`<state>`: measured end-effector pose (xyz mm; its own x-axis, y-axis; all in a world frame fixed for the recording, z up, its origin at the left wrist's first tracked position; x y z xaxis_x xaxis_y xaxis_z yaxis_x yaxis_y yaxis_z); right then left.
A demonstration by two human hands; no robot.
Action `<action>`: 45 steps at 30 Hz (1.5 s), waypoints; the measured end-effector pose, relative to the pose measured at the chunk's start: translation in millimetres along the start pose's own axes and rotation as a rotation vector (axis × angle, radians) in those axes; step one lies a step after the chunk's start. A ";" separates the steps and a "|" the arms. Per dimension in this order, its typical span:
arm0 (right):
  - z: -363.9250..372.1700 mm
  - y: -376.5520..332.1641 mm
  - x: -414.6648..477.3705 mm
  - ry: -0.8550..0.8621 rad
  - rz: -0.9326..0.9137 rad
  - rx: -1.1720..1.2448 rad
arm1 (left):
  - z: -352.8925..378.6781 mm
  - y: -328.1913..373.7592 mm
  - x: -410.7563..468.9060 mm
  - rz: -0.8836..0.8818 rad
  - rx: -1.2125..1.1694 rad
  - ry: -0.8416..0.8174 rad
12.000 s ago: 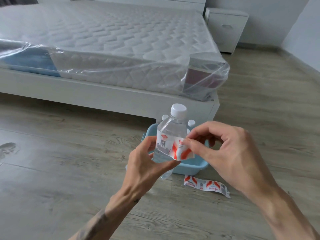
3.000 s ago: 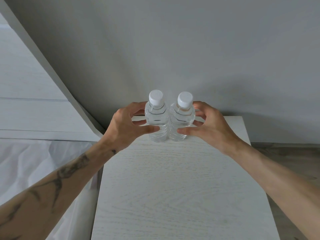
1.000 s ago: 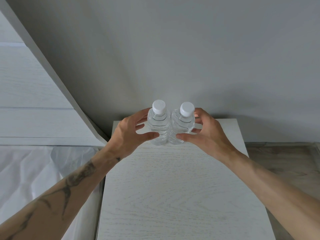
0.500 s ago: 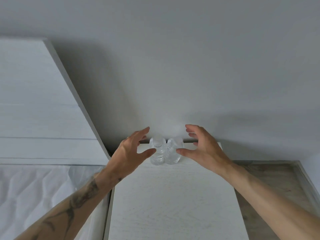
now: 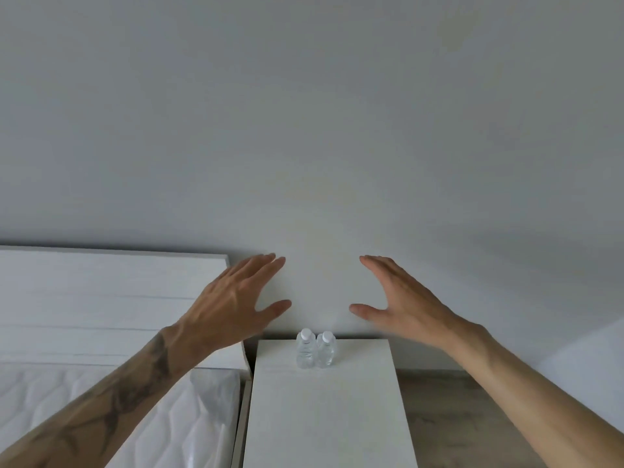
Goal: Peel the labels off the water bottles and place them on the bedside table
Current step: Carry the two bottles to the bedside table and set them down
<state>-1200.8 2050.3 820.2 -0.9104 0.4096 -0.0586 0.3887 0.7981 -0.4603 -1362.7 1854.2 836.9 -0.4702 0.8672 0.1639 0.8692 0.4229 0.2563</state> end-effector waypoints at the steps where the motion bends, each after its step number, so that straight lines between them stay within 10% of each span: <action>1: -20.9 -15.3 -8.5 0.016 -0.027 -0.017 | -25.5 8.3 -5.9 0.000 0.020 0.018; 10: -134.0 -132.1 -93.6 0.033 -0.364 -0.125 | -197.3 92.8 -111.8 -0.127 0.213 0.190; 23: -144.2 -346.4 -310.4 -0.172 -0.984 -0.103 | -309.8 225.9 -477.3 -0.804 0.377 0.287; 33: -12.0 -555.7 -707.6 -0.431 -1.616 -0.110 | -328.2 437.4 -922.9 -1.408 0.536 0.431; 45: 156.4 -629.8 -1202.1 -0.760 -2.020 -0.101 | -262.3 739.2 -1336.7 -1.985 0.434 0.397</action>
<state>-373.5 986.2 1042.0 0.1602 -0.9853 0.0590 -0.9390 -0.1706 -0.2986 -131.8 938.5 1057.2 -0.5567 -0.8120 0.1754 -0.8060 0.5791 0.1226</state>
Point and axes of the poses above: each hand's wrist, its own x-axis towards the middle knuckle, its own z-axis out of the palm, y = z × x, the point moved 9 cm from there along x, towards the middle knuckle, and after that the axes turned 2 degrees about x, right-handed, at the moved point
